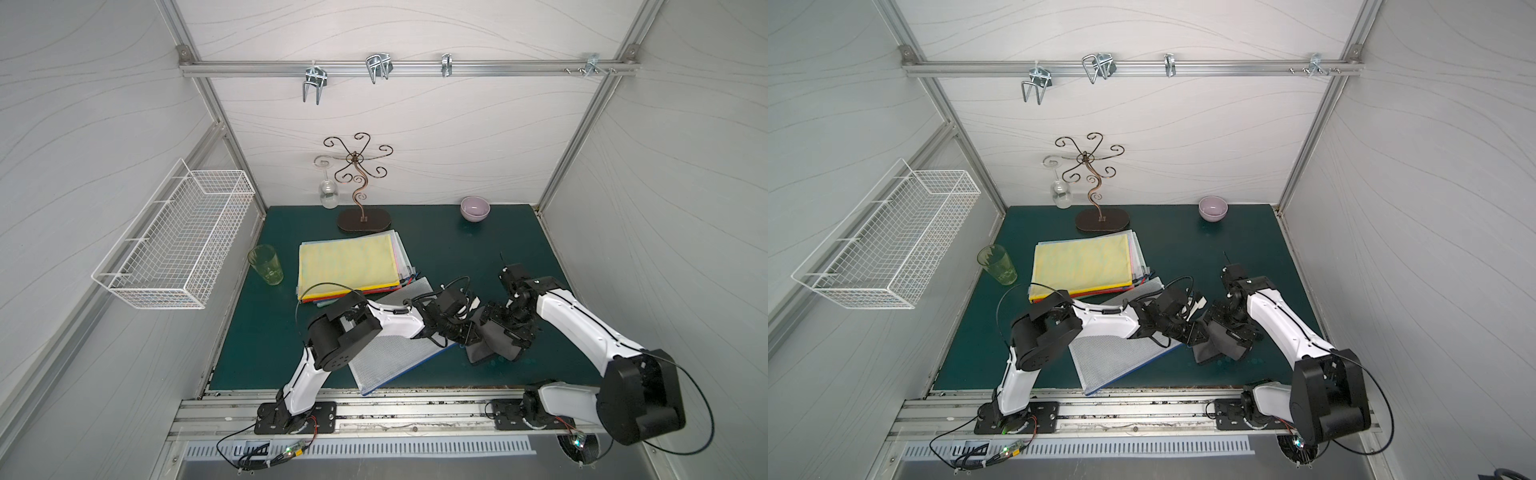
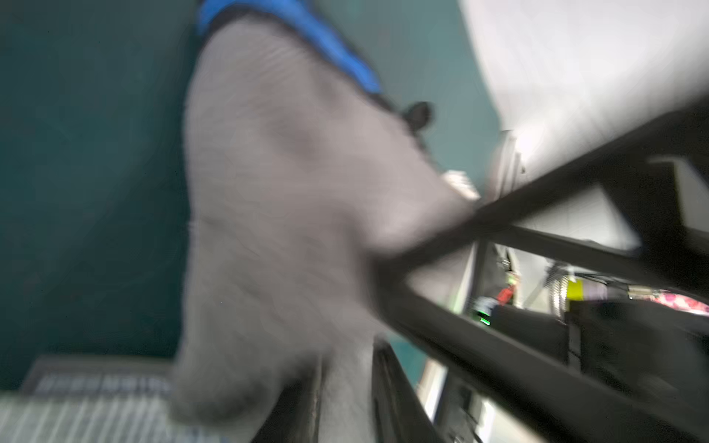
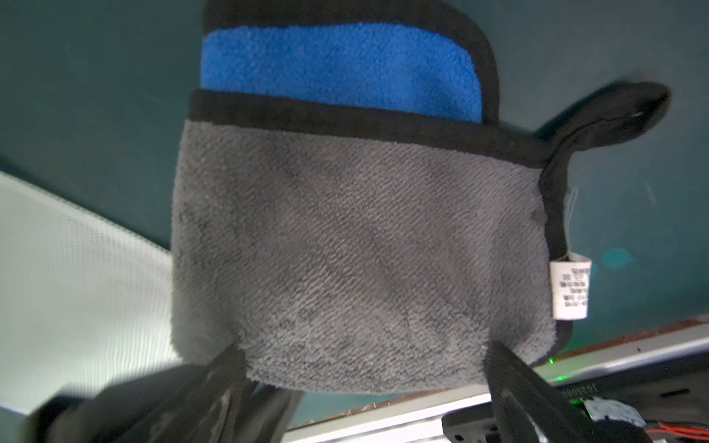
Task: Wipe the document bag
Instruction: Place the cleaning item at the center of the board.
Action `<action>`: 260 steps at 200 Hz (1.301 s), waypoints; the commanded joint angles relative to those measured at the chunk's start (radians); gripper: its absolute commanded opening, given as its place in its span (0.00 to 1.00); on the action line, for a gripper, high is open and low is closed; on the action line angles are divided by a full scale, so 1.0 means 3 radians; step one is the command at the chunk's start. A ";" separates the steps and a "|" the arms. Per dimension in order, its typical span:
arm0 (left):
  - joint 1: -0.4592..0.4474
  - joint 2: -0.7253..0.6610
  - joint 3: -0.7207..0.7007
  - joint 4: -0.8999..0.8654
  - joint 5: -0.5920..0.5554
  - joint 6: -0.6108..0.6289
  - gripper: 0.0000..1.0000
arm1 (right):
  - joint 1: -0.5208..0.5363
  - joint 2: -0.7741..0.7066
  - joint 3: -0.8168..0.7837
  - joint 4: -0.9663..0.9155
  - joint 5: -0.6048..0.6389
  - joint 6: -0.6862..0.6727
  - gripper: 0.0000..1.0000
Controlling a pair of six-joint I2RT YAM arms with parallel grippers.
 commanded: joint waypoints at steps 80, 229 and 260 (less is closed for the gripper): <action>-0.0005 0.0153 0.0124 -0.0492 -0.0114 0.0058 0.21 | -0.0283 -0.0636 0.0475 -0.0571 0.0104 0.0003 0.95; 0.0079 -0.0509 -0.0212 -0.0321 -0.0092 0.0271 0.33 | -0.0297 -0.0658 0.0586 -0.0067 -0.0164 -0.0209 0.81; 0.0271 -0.0956 -0.0389 -0.0484 -0.0216 0.0240 0.39 | -0.0124 -0.0189 0.0468 0.0352 -0.0409 -0.0439 0.62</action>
